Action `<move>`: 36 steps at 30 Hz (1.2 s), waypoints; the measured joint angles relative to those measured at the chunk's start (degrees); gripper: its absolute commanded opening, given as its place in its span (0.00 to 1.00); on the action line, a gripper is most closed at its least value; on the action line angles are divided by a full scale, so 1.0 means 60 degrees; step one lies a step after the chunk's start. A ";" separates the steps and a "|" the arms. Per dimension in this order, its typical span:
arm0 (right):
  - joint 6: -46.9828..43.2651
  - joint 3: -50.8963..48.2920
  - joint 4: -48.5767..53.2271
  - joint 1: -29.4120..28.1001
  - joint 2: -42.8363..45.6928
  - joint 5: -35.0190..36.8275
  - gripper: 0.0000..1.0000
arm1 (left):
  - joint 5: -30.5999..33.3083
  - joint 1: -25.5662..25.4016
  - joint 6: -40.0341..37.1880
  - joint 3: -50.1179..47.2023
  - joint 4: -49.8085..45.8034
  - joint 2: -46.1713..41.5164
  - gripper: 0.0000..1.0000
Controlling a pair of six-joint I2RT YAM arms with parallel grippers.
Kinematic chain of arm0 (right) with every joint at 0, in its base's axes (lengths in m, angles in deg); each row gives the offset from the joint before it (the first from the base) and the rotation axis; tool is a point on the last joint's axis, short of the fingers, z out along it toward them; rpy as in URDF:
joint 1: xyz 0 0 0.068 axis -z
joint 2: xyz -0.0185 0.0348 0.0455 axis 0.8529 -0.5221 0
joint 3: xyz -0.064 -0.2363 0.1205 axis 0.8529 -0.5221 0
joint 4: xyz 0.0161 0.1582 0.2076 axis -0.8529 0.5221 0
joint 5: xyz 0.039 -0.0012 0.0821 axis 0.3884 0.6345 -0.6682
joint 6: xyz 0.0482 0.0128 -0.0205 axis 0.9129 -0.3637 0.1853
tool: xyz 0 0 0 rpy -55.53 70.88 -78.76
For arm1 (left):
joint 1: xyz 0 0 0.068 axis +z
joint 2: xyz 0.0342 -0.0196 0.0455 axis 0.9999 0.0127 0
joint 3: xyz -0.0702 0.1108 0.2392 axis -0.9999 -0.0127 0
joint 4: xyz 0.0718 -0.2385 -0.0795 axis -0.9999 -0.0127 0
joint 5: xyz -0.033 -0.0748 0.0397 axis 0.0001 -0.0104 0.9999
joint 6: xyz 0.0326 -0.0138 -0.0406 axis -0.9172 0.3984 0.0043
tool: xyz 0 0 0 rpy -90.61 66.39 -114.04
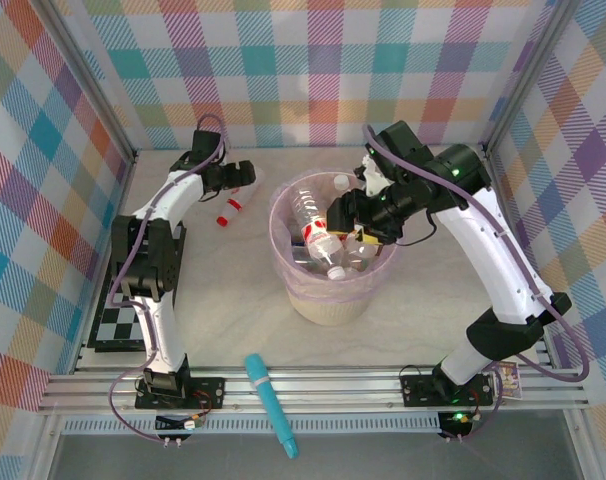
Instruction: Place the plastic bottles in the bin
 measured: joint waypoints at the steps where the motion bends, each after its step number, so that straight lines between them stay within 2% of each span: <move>1: 0.0000 -0.0091 -0.0098 -0.0069 0.0000 -0.0018 0.65 | 0.0029 0.0004 -0.0066 0.0007 0.0000 0.0095 0.97; 10: -0.0025 -0.1566 -0.0951 -0.0386 -0.0004 0.0306 0.51 | 0.0113 0.0015 -0.0200 0.0007 -0.0055 0.0652 0.94; 18: -0.0142 -0.1031 -0.1082 -0.0306 0.0004 0.0699 0.62 | 0.0131 0.0015 -0.0419 0.0011 -0.0124 0.0860 0.94; 23: -0.0408 -0.0408 -0.1155 0.0339 0.0444 0.0849 0.65 | 0.0186 0.0015 -0.0688 0.0142 -0.0237 0.0882 0.94; 30: -0.0590 -0.0648 -0.1330 0.1282 0.1020 0.0809 0.65 | 0.0080 0.0015 -0.1027 0.1075 -0.0412 0.1293 0.89; 36: -0.0765 -0.1384 -0.1617 0.1716 0.1104 0.0568 0.65 | -0.0025 0.0015 -0.1198 0.1366 -0.0798 0.1774 0.79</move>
